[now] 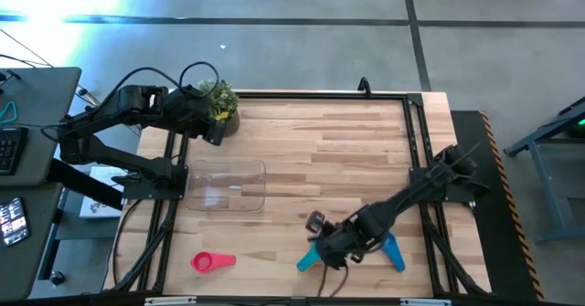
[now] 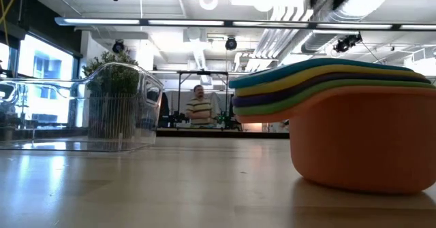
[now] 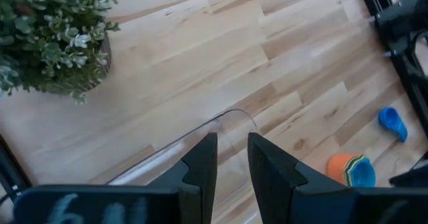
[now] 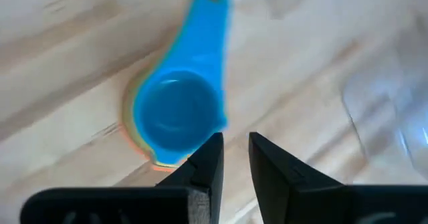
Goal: Nest measuring cups in basket
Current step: Stack the red measuring cup on top of the light blue measuring cup
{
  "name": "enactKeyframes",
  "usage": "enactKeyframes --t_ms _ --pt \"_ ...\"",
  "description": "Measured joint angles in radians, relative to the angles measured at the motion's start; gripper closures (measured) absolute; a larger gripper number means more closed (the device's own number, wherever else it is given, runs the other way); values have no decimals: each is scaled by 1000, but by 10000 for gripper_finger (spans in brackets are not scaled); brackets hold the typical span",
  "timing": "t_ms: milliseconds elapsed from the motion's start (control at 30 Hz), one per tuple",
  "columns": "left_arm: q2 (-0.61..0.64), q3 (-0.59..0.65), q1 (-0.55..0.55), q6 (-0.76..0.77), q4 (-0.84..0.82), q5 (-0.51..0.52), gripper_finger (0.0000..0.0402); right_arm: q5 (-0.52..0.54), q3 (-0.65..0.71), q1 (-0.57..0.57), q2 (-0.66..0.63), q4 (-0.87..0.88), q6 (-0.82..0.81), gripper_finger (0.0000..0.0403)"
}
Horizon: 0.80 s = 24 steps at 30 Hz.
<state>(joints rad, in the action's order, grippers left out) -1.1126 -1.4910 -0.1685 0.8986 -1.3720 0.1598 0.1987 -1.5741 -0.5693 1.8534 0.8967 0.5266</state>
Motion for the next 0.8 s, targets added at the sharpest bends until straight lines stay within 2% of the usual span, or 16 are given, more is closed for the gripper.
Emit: enactKeyframes --t_ms 167,433,567,800 --pt "0 0 57 -63 -1 -5 326 58 -48 43 0 64 -209 341" --pt "0 0 198 -90 -41 -98 326 101 -69 88 0 82 -461 340" --pt "0 0 286 -63 -72 -104 326 135 -69 106 0 80 -591 340" --pt "0 0 466 18 -83 -105 326 135 -69 143 0 79 -783 340"
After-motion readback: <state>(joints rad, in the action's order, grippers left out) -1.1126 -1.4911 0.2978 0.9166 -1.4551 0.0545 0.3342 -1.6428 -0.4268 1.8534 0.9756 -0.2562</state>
